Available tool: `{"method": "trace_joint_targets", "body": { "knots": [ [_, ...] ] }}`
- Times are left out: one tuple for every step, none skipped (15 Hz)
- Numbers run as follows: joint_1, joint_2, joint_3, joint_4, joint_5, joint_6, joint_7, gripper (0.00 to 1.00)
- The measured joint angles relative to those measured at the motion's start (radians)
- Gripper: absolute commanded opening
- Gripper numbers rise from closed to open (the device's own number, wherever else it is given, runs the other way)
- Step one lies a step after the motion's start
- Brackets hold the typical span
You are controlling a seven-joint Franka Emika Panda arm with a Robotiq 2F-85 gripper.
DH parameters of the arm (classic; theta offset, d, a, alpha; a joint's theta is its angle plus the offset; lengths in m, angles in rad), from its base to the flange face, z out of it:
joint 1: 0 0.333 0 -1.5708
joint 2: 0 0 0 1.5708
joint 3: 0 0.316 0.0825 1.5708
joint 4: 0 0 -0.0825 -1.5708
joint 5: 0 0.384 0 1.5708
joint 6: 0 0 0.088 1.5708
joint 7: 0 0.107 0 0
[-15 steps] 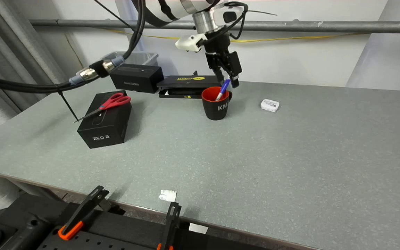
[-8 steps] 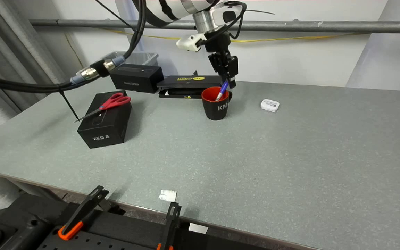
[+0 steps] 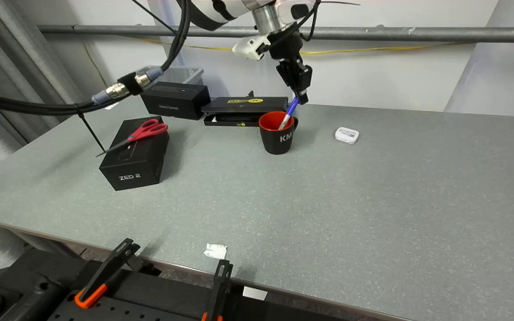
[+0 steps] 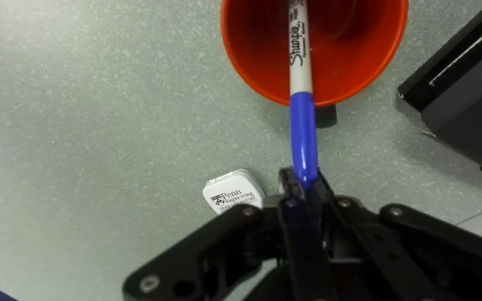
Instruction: Remove the marker from the mug cup and place it on the table
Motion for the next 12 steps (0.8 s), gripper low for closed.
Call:
{"method": "trace_joint_targets", "body": {
  "knots": [
    [0.0,-0.009,-0.005,-0.001,0.0,0.007,0.001,0.02],
    [0.0,-0.023,-0.01,-0.006,-0.001,0.017,0.002,0.02],
    [0.0,-0.043,-0.017,-0.013,-0.003,0.027,0.002,0.02],
    [0.0,-0.069,-0.023,-0.023,-0.009,0.034,0.002,0.02],
    [0.0,-0.101,-0.029,-0.04,-0.022,0.041,0.002,0.02],
    [0.0,-0.137,-0.034,-0.059,-0.04,0.045,0.002,0.02],
    [0.0,-0.179,-0.037,-0.083,-0.06,0.046,0.002,0.02],
    [0.0,-0.223,-0.037,-0.109,-0.079,0.046,0.002,0.02],
    [0.0,-0.269,-0.033,-0.14,-0.093,0.044,-0.007,0.02],
    [-0.002,-0.313,-0.021,-0.174,-0.096,0.04,-0.034,0.02],
    [-0.006,-0.352,-0.003,-0.209,-0.096,0.038,-0.068,0.02],
    [-0.008,-0.384,0.02,-0.246,-0.096,0.038,-0.103,0.02]
  ]
}}
